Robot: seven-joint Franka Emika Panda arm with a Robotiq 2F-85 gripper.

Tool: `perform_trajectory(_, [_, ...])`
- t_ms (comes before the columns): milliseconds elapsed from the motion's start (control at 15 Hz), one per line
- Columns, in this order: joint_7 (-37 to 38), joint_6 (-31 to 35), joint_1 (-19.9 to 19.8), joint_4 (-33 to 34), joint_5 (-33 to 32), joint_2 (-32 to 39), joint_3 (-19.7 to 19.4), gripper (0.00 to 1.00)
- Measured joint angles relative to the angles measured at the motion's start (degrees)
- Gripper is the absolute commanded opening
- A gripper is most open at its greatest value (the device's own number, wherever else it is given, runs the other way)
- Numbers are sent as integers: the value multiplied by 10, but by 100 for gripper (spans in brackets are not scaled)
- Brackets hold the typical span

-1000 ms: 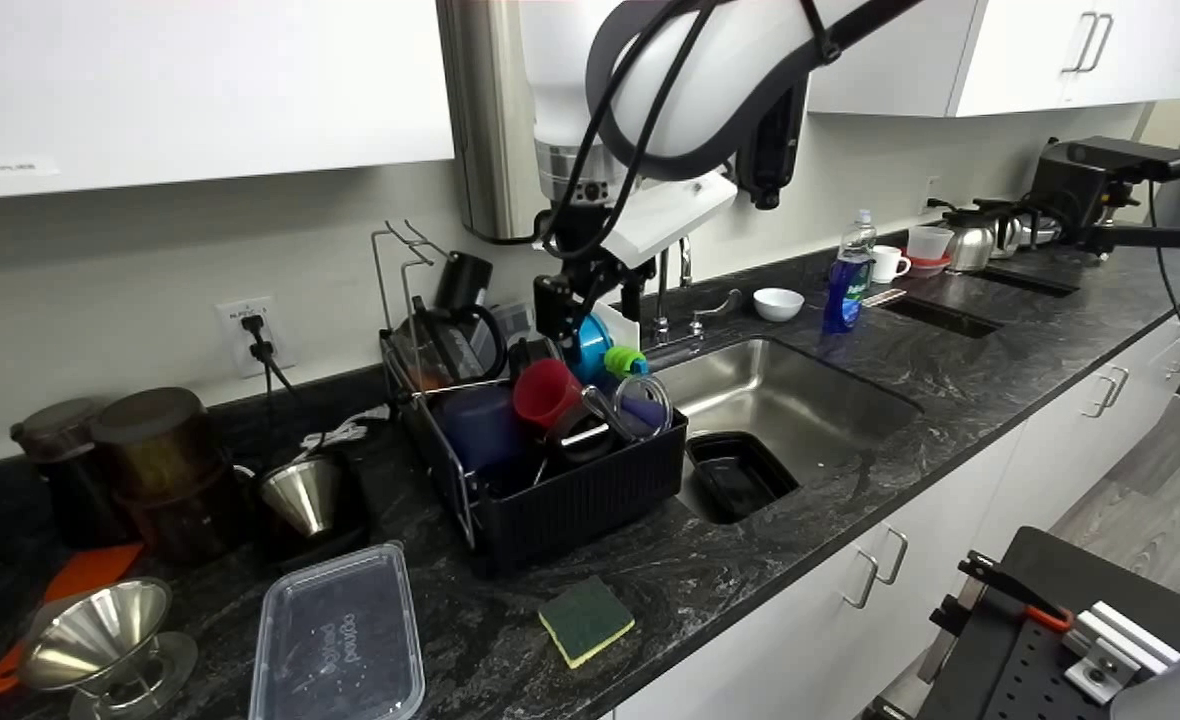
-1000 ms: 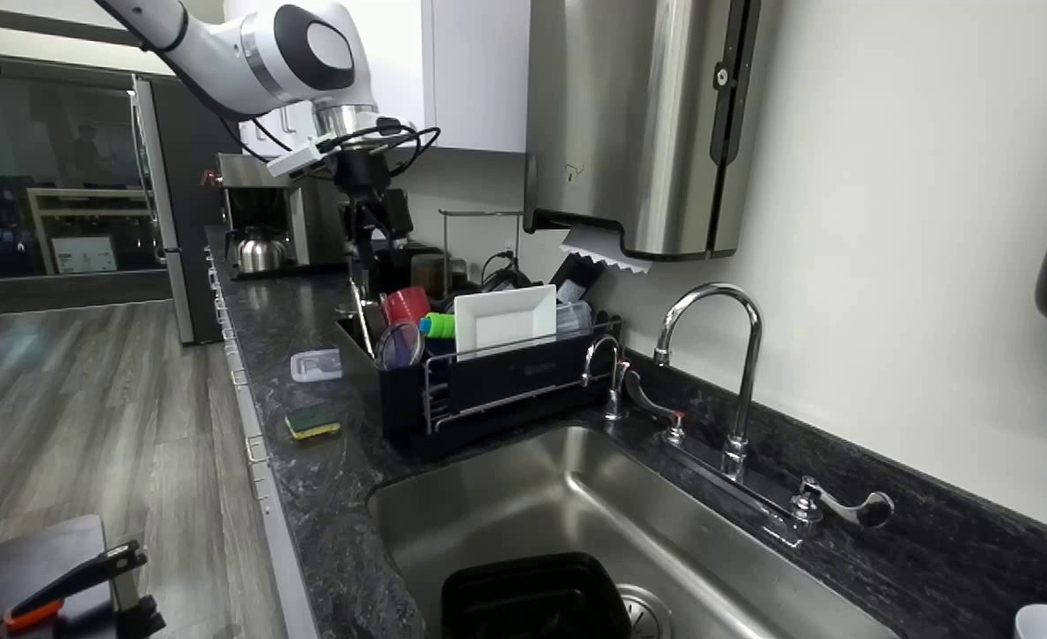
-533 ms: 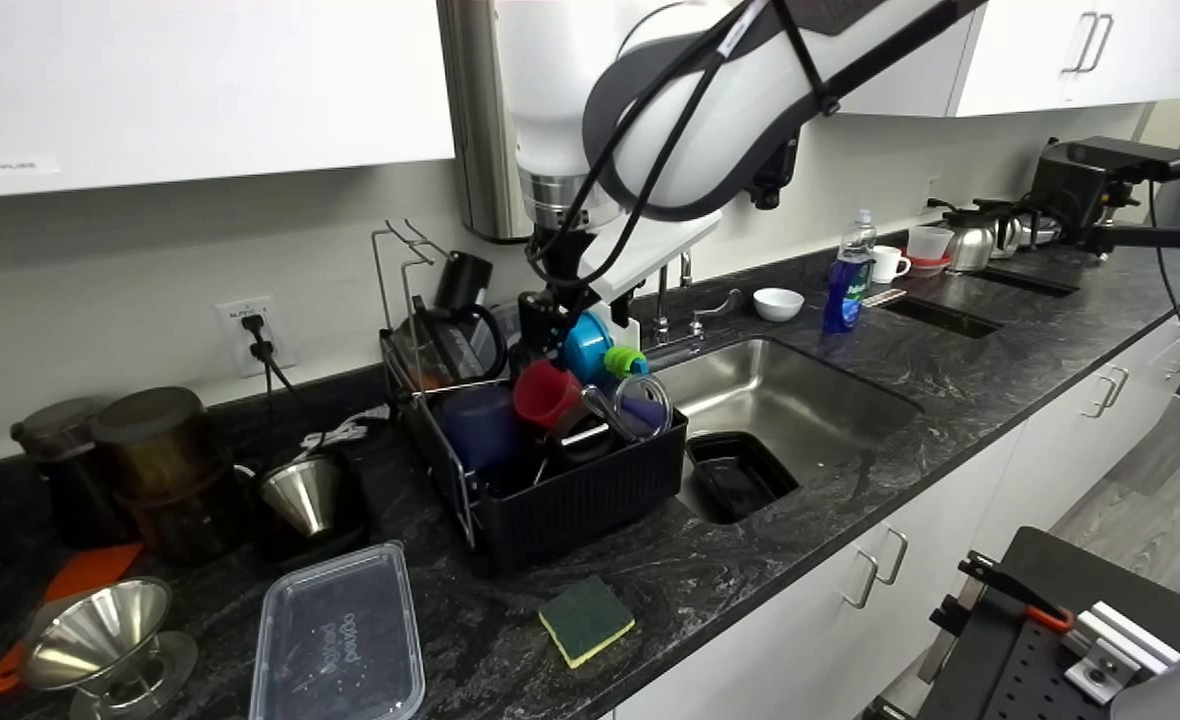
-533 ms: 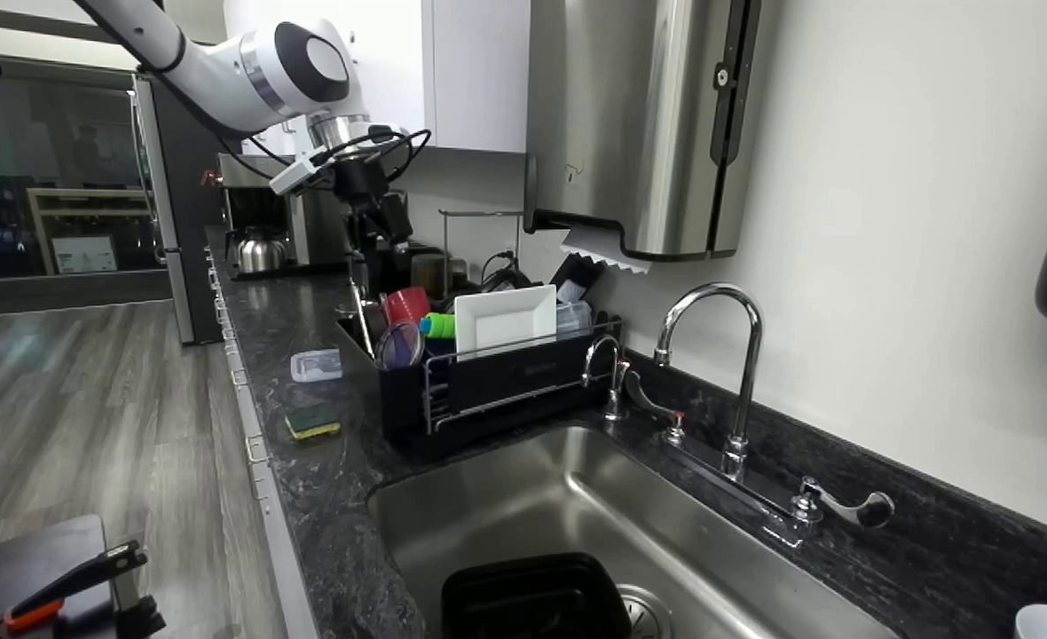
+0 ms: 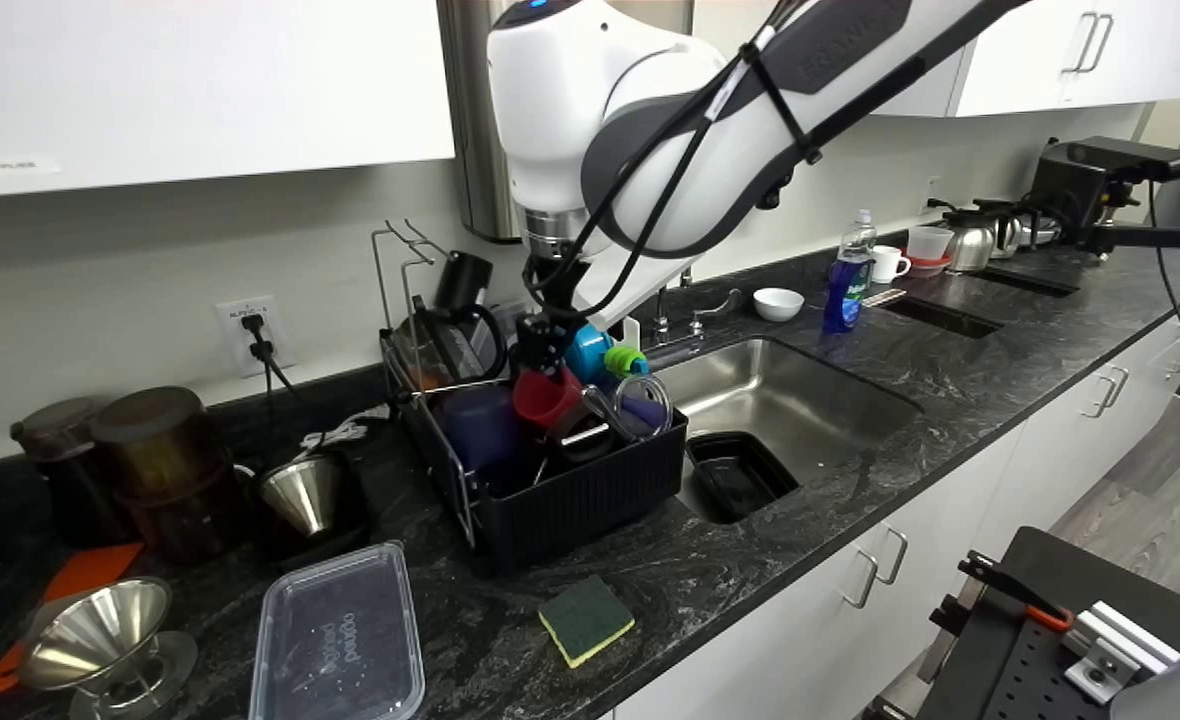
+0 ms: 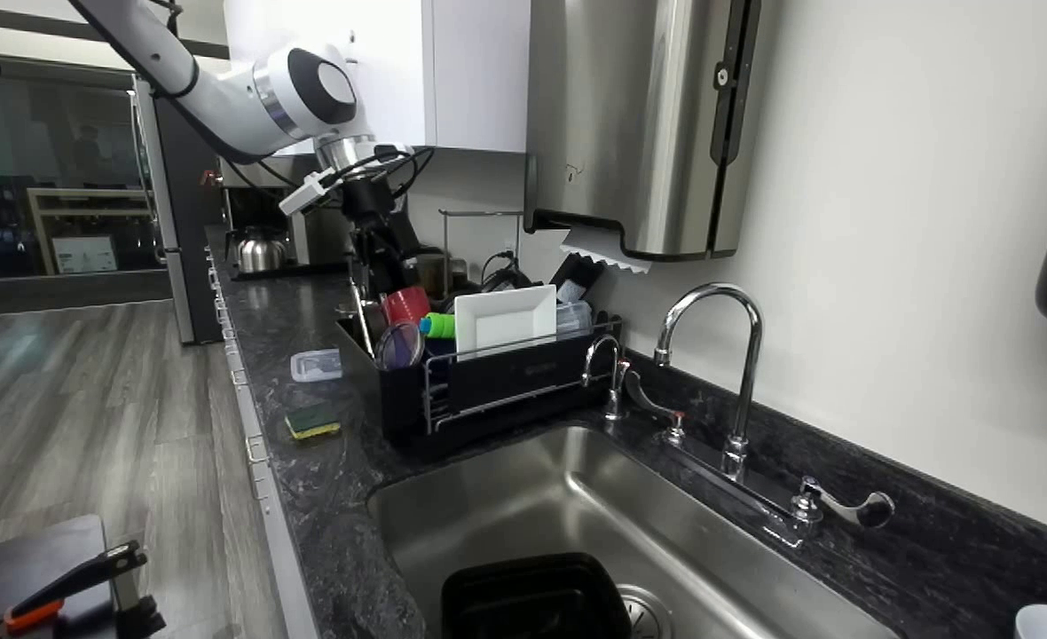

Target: Take the pink cup from the dish rack and place it in the sink

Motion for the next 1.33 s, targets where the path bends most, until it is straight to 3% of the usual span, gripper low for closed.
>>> perform_trajectory(1267, [15,48,13,1,-71,36,-14,100])
perform_trajectory(1333, [15,49,13,1,-74,37,-16,75])
